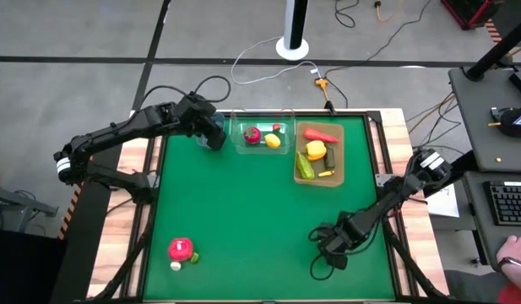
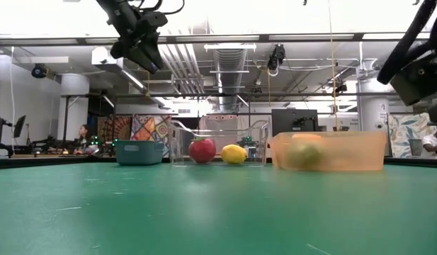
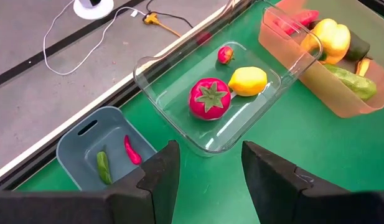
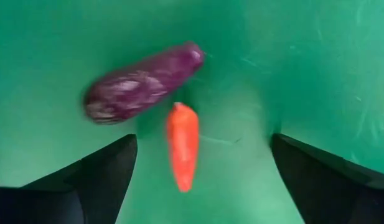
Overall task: Sort produce into baskets
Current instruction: Put the orange chili pepper into the blue bin
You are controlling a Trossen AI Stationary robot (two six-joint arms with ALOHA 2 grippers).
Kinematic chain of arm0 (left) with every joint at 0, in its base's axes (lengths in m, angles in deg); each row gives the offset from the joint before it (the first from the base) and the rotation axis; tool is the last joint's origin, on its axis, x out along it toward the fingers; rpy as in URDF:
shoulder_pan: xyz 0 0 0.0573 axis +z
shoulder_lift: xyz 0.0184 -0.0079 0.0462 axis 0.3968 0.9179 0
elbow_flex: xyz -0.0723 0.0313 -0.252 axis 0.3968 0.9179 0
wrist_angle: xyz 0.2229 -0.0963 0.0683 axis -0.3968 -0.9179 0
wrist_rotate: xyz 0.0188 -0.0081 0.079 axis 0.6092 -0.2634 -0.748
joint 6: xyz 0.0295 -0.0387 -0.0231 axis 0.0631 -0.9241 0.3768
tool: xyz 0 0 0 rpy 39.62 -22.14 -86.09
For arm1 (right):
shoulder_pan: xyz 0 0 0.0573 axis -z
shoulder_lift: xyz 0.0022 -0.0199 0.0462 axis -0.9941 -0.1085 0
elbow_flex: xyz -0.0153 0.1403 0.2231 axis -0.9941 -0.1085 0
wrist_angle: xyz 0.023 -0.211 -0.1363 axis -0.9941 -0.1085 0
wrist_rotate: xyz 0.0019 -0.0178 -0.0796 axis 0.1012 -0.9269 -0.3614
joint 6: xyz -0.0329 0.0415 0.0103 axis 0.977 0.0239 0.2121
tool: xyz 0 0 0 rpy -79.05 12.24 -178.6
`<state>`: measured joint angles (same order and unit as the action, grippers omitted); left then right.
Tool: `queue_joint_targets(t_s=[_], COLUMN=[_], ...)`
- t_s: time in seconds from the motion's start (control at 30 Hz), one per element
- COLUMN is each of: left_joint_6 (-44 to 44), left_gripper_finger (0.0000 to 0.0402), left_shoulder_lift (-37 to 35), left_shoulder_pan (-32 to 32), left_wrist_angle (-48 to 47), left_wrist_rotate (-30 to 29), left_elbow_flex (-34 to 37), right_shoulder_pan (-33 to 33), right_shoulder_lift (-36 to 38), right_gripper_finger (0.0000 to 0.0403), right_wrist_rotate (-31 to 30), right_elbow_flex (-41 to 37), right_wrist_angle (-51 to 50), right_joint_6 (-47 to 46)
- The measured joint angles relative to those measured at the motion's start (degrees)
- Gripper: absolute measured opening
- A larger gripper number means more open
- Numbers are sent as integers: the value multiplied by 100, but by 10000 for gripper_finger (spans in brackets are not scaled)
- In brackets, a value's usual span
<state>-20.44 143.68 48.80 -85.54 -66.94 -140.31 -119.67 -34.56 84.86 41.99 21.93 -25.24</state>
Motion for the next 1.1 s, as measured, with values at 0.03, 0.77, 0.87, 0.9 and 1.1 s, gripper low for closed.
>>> queue_joint_targets(t_s=[0.03,0.77,0.87,0.9,1.1], left_joint_6=[0,144,144,143,142], left_gripper_finger=[155,155,155,155,155], left_shoulder_lift=[0,0,0,0,0], left_shoulder_pan=[1,-1,-8,-14,-25], left_wrist_angle=[0,9,9,9,11], left_wrist_rotate=[0,2,2,2,4], left_elbow_flex=[1,0,0,0,0], right_shoulder_pan=[0,2,6,23,243], right_shoulder_lift=[-80,-71,119,218,1160], right_gripper_finger=[353,42,18,18,18], right_wrist_rotate=[32,-88,-191,-207,-521], right_elbow_flex=[7,2,-21,-31,-23], right_wrist_angle=[10,-90,-497,-714,-1244], right_joint_6=[-4,-570,-835,-935,-1540])
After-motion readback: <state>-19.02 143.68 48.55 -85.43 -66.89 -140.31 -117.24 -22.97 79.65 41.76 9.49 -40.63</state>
